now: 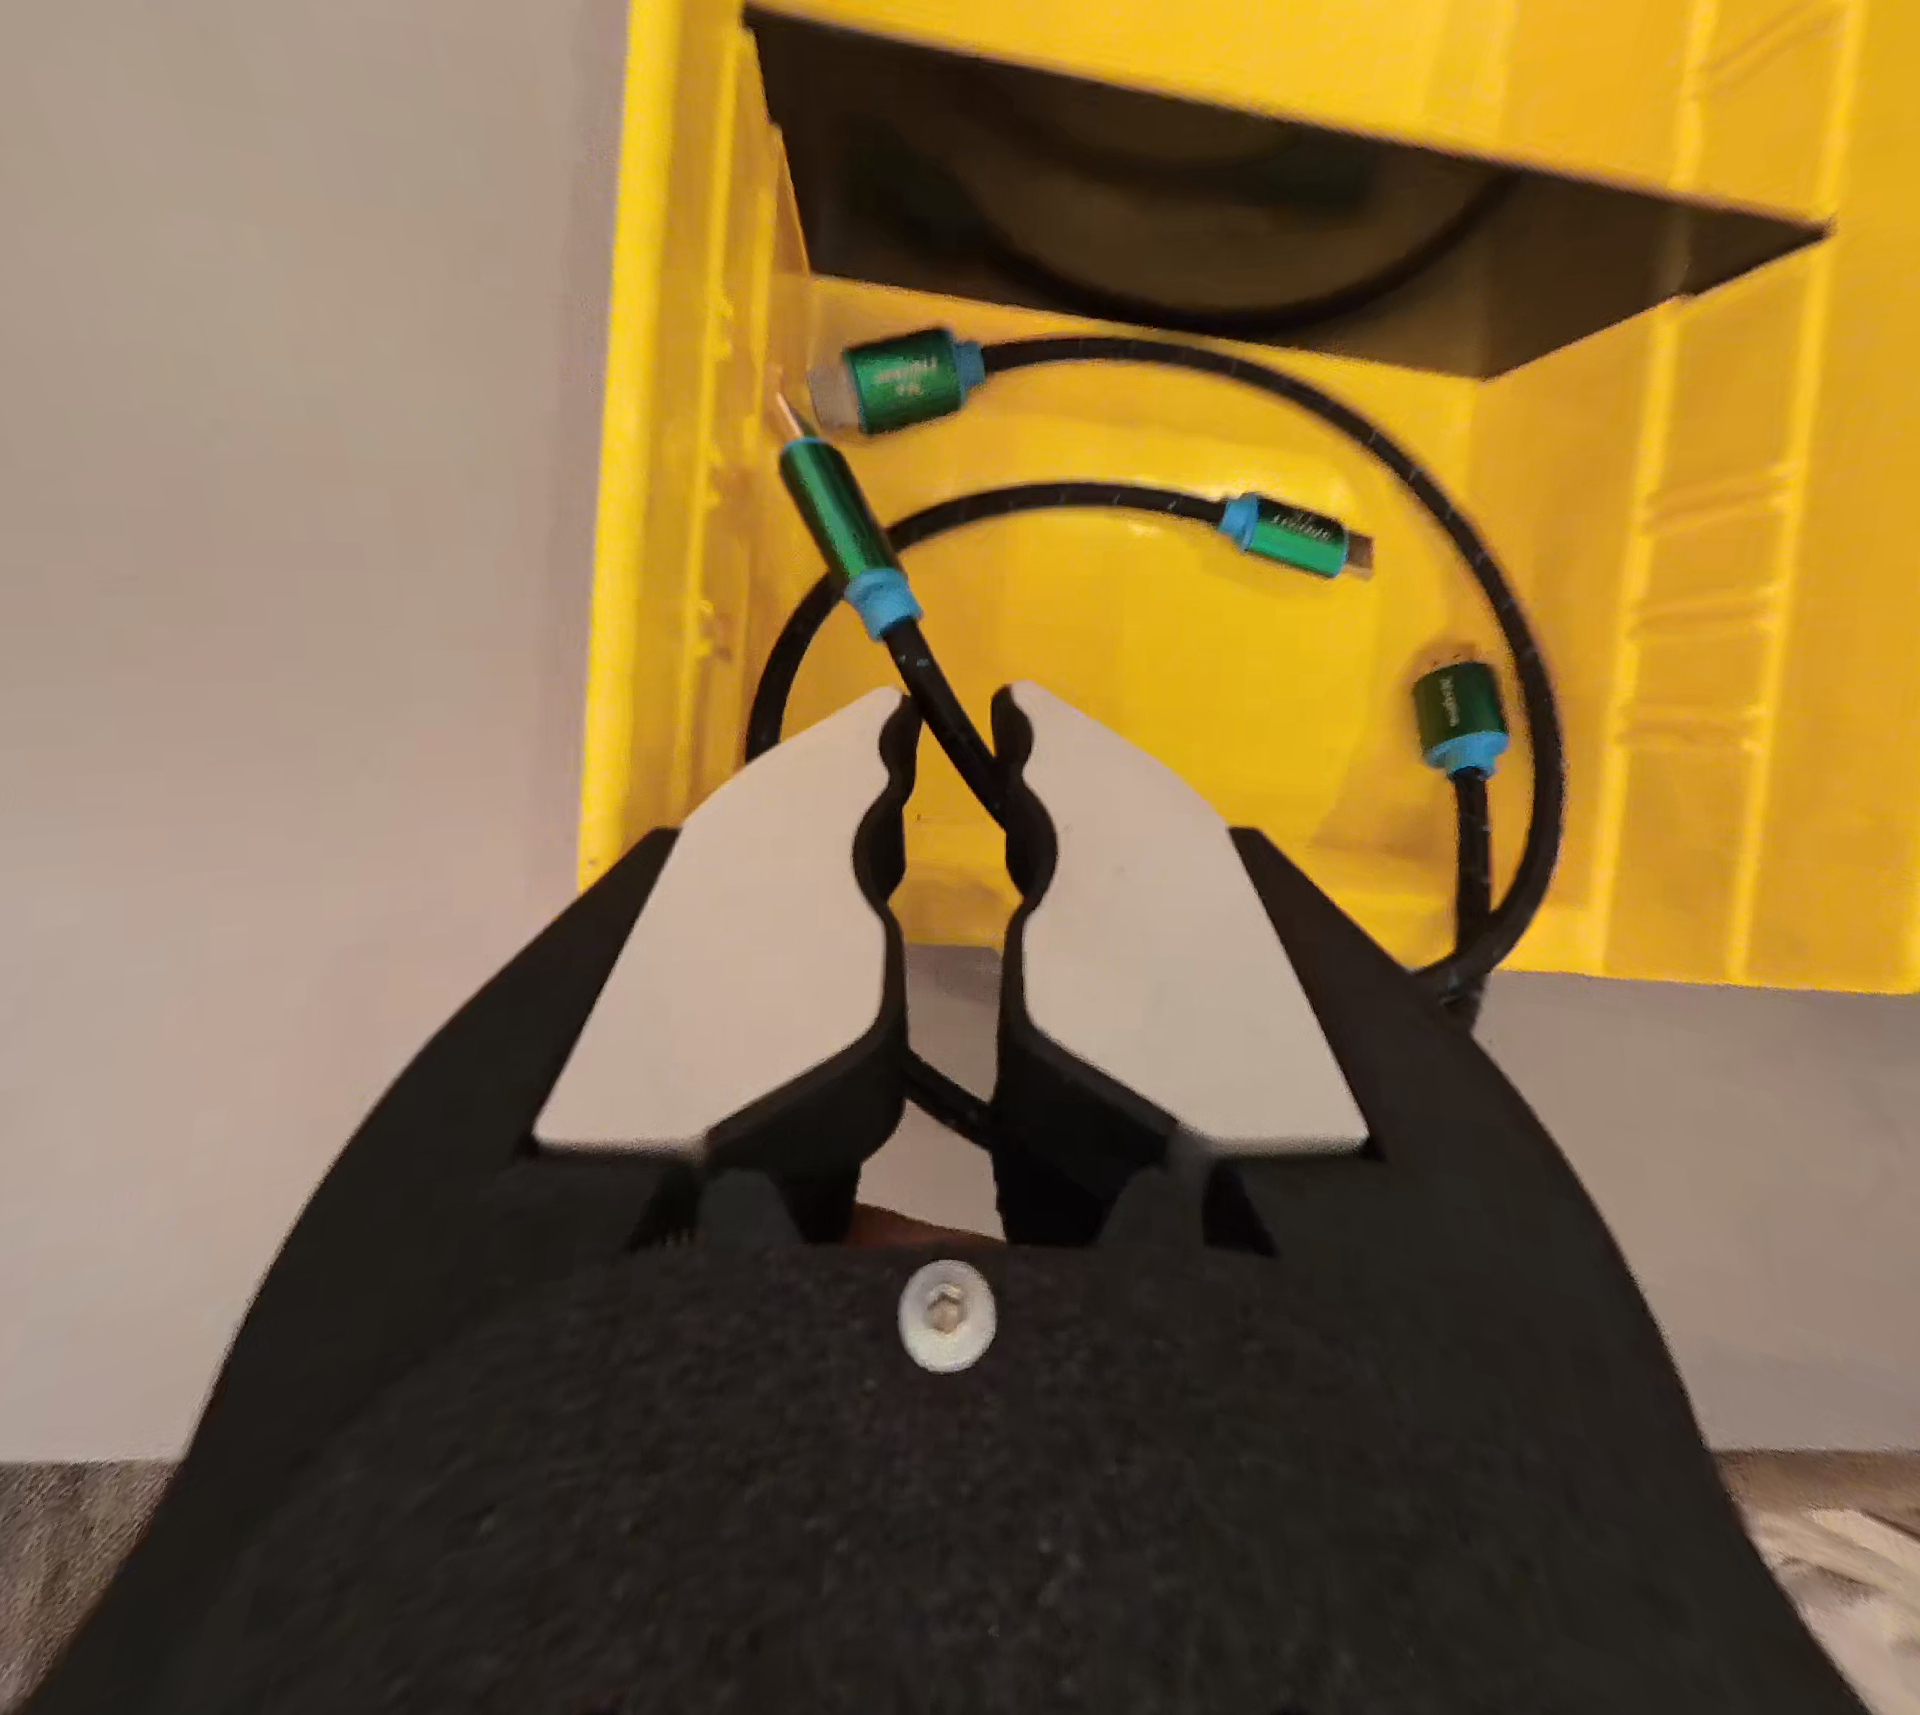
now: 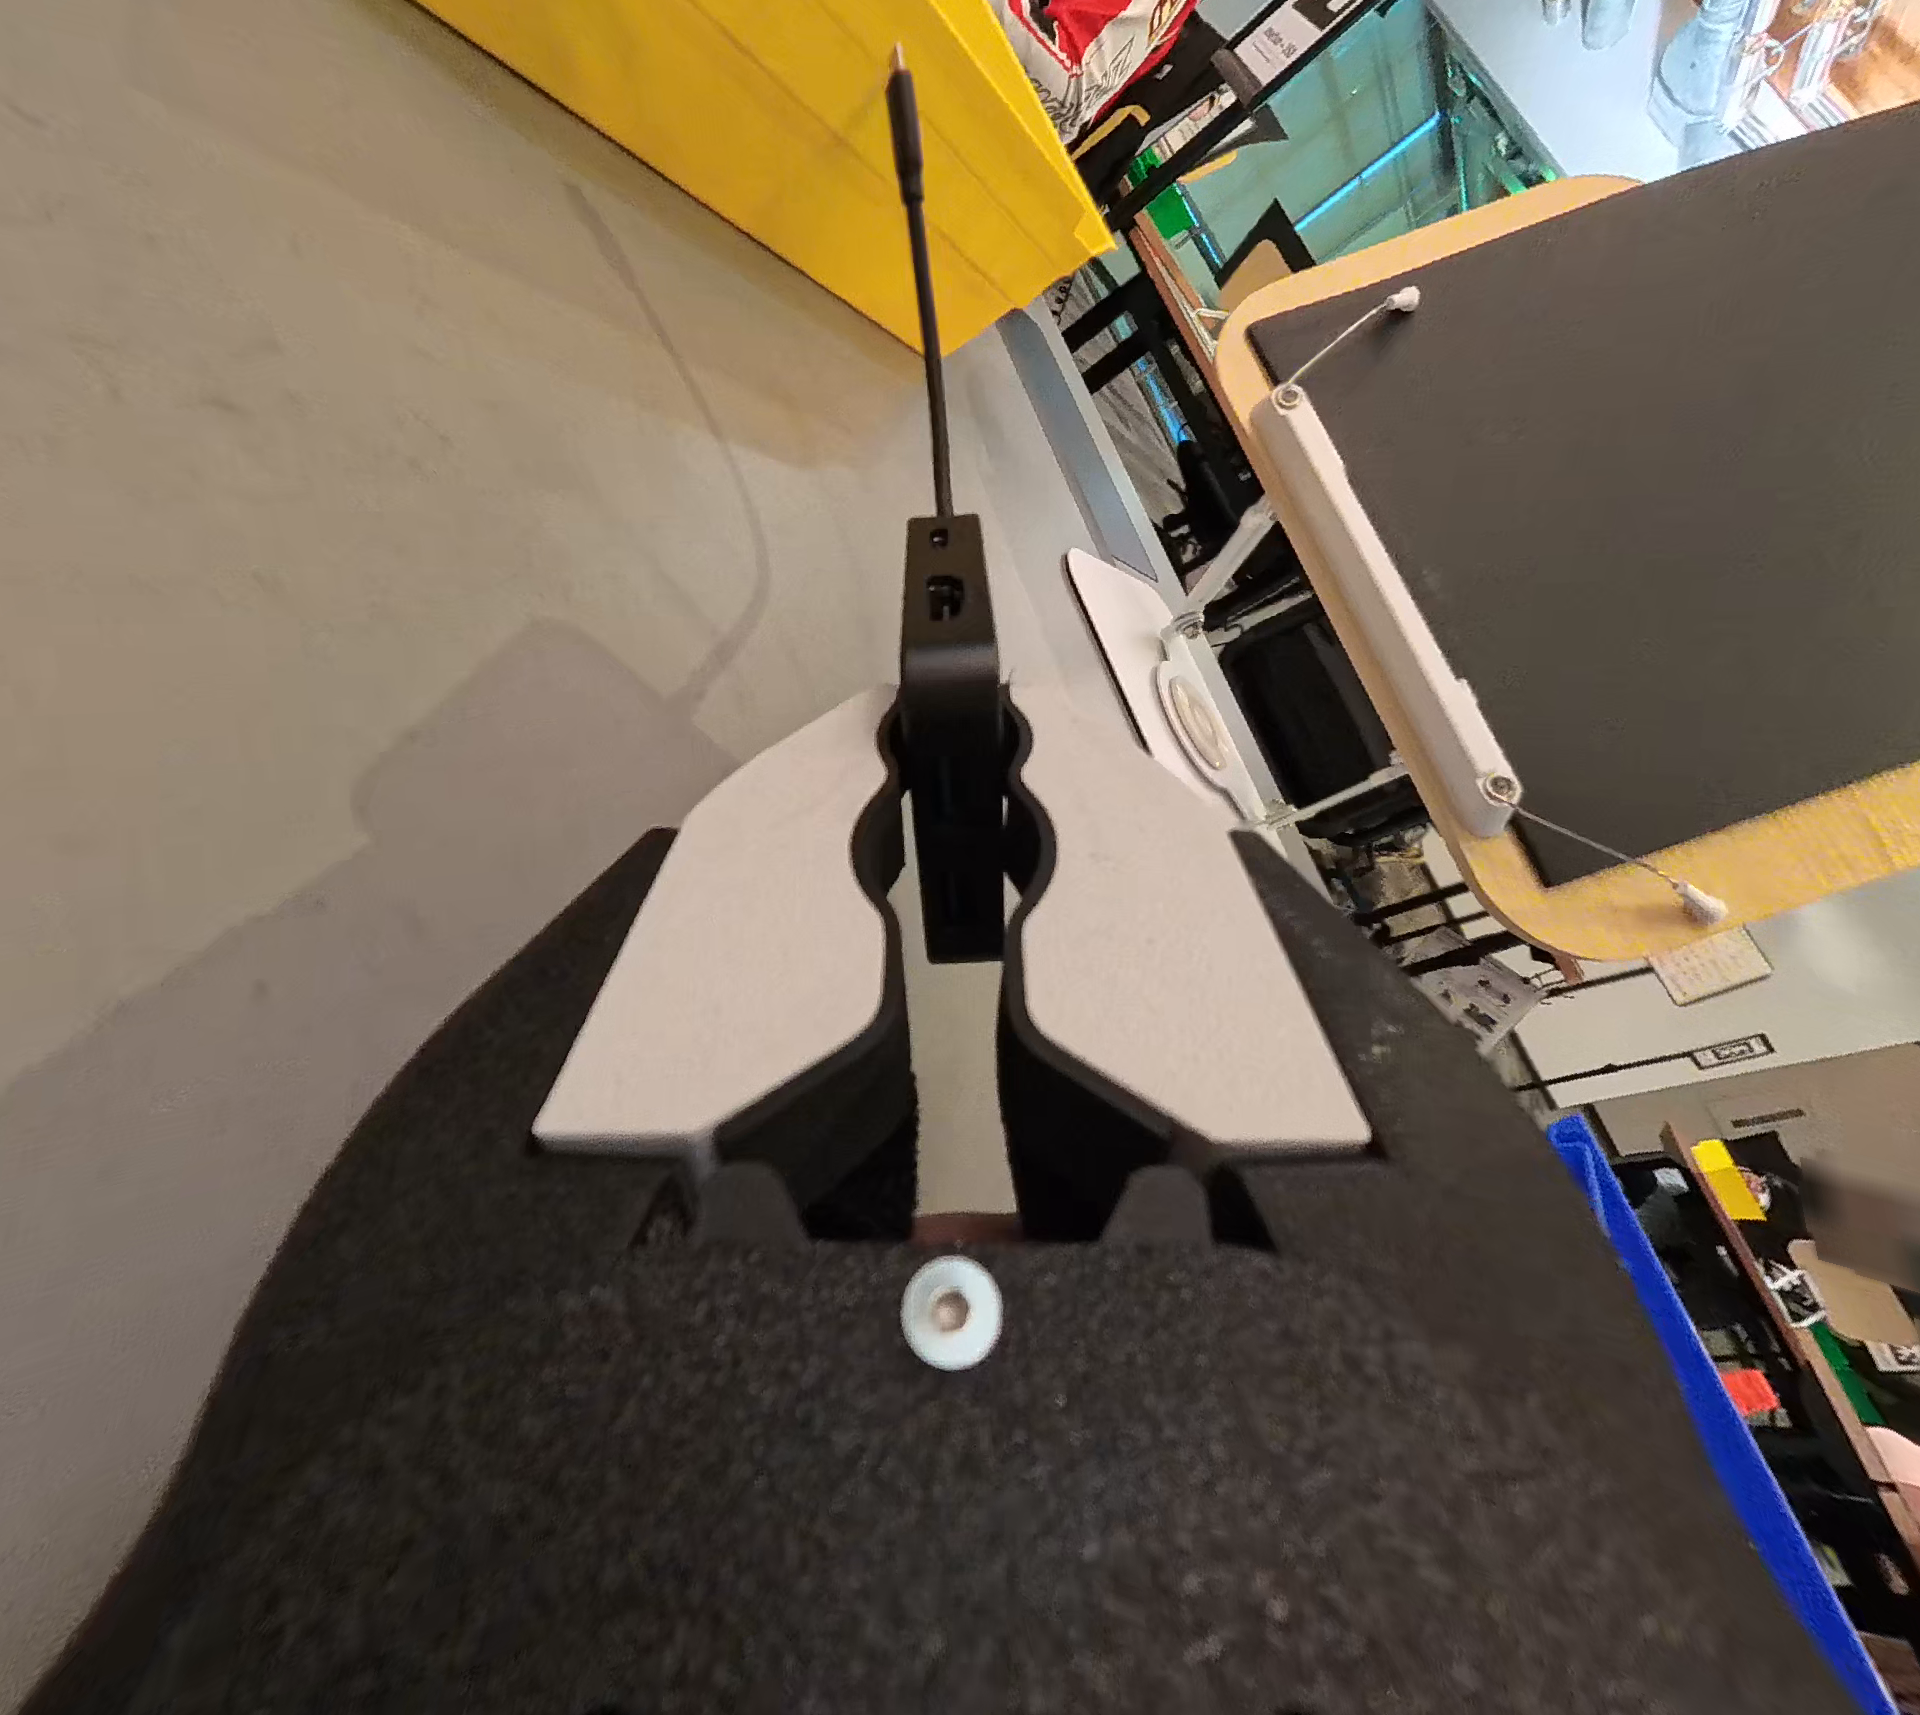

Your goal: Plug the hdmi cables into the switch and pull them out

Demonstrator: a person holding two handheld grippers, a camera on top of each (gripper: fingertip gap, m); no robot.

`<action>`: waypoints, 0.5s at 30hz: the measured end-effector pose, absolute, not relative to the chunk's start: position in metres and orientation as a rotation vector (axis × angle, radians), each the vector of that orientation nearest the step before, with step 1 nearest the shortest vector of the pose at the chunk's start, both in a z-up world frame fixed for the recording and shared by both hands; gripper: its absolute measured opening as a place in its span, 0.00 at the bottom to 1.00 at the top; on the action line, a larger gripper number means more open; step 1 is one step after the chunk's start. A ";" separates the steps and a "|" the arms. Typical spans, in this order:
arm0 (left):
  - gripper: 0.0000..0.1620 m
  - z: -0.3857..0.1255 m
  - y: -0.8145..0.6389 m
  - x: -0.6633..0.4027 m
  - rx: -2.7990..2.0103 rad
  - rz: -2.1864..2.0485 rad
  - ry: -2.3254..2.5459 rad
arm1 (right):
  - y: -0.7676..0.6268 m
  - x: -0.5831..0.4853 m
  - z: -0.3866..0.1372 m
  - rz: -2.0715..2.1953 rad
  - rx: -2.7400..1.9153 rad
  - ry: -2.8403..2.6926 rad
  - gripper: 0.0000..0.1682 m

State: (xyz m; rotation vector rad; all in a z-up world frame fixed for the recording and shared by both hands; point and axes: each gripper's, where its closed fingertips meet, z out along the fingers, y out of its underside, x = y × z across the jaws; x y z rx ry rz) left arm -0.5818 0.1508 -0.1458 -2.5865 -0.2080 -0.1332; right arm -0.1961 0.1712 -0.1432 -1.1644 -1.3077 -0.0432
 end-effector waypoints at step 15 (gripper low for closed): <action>0.04 0.065 0.172 -0.495 -1.974 -0.103 0.380 | 0.173 -0.193 -0.138 0.005 -1.186 -1.271 0.08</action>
